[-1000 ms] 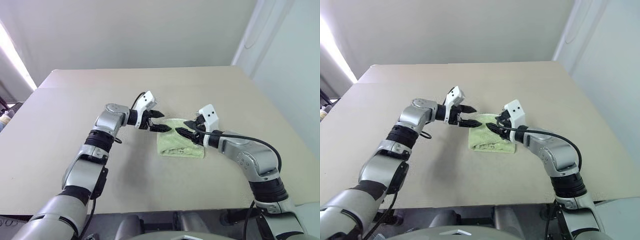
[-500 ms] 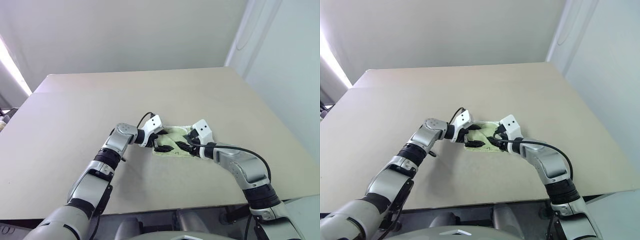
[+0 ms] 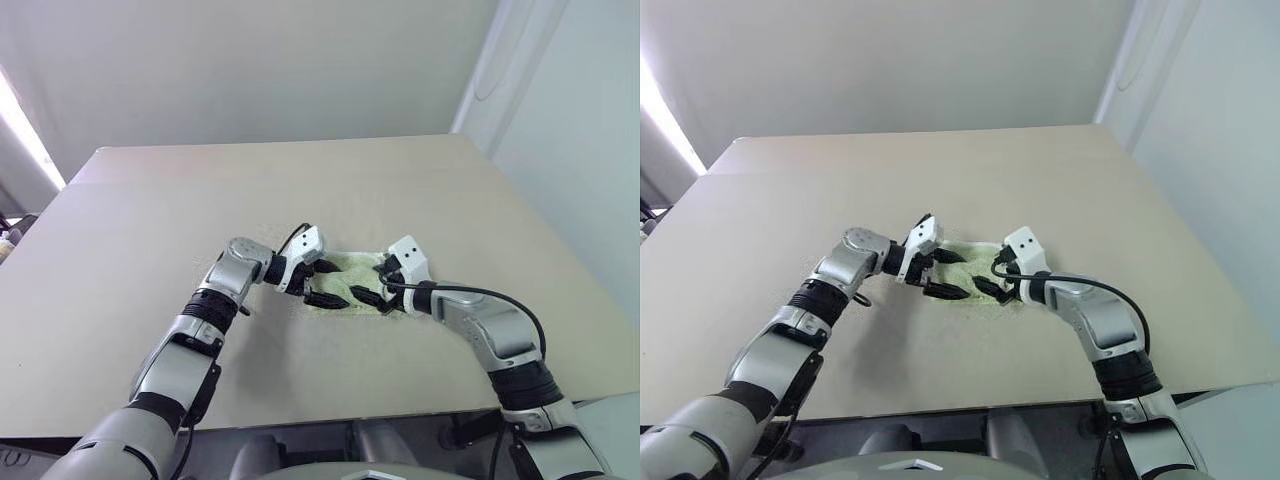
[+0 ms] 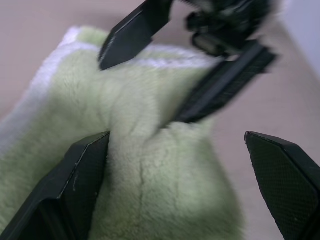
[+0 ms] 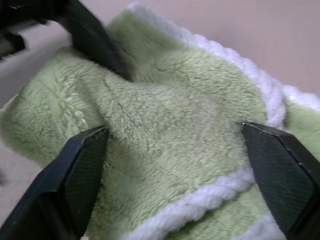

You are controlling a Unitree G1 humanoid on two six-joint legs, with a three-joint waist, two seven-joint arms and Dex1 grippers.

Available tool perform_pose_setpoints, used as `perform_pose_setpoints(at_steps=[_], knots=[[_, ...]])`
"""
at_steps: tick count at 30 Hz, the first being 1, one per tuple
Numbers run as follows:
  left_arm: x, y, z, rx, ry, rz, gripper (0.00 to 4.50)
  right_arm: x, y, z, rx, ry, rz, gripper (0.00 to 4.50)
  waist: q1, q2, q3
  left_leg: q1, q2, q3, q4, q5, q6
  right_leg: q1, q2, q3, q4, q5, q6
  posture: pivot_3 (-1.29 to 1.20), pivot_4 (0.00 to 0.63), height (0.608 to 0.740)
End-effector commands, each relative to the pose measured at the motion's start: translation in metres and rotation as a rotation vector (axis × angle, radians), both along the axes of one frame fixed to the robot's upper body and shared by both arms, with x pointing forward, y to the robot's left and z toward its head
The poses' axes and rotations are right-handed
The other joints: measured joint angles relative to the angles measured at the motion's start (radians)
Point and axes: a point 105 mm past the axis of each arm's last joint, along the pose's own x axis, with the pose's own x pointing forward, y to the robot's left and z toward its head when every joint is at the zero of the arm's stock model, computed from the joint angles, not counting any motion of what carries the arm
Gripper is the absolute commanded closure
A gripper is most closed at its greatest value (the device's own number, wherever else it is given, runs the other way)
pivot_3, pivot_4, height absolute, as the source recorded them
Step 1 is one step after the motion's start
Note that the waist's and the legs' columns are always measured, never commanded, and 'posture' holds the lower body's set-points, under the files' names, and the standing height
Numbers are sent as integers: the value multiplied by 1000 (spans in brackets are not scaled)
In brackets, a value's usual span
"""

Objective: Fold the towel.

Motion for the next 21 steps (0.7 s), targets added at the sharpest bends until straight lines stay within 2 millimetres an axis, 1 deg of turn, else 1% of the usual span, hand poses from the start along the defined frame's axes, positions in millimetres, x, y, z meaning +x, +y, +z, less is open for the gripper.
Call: perform_pose_setpoints(at_steps=[1,2,4,5,6,8,10,12,14,17,19,21], knots=[[7,13,31,-15,-46,-16,0,6,-13,55,32,-161,-10,33,-1,0,0,0,0,0,0,0,0,0,0,0,0,0,0,0,0,712],[8,16,33,-9,-49,-12,0,5,-15,61,35,-174,-7,33,-1,0,0,0,0,0,0,0,0,-1,0,0,0,0,0,0,0,712],[12,30,38,27,-80,-4,0,-1,-13,82,41,-227,42,33,-1,0,0,0,0,0,-1,0,0,-1,0,0,0,0,0,0,0,712],[14,34,39,40,-92,1,0,-4,-12,87,39,-241,63,33,-1,0,0,0,0,0,-1,0,0,-1,0,0,0,0,0,0,0,712],[17,40,42,48,-98,19,0,-11,-8,90,11,-256,118,33,-1,0,0,1,0,0,-2,0,0,-1,0,0,0,0,0,0,0,712],[19,54,48,60,-105,46,0,-25,2,86,-90,-272,243,33,-1,1,1,0,0,0,-2,0,0,-1,0,0,0,-1,0,0,0,712],[16,67,58,61,-112,50,0,-35,10,75,-183,-262,345,33,-3,0,1,0,1,0,-3,0,0,-2,0,0,-1,-1,0,0,0,712],[4,78,73,18,-137,7,0,-42,15,61,-264,-242,425,33,-5,0,2,0,1,0,-3,0,0,-2,0,0,-2,-1,0,0,0,712],[-9,84,87,-46,-147,-21,0,-48,17,49,-308,-223,491,33,-2,0,2,-1,1,1,-3,0,0,-3,0,0,-2,-1,0,0,0,712],[-21,92,100,-79,-162,-22,0,-45,22,38,-343,-226,516,33,1,0,2,-1,1,1,-3,0,0,-4,0,0,-2,-2,0,0,0,712],[-31,96,101,-63,-170,-39,0,-43,24,32,-375,-234,529,33,1,0,2,-1,1,1,-3,0,0,-3,0,-1,-2,-2,0,0,0,712],[-41,100,102,-44,-142,-51,0,-38,27,30,-374,-253,519,33,0,-1,2,-1,1,1,-3,0,0,-3,-1,0,-2,-2,0,0,0,712]])
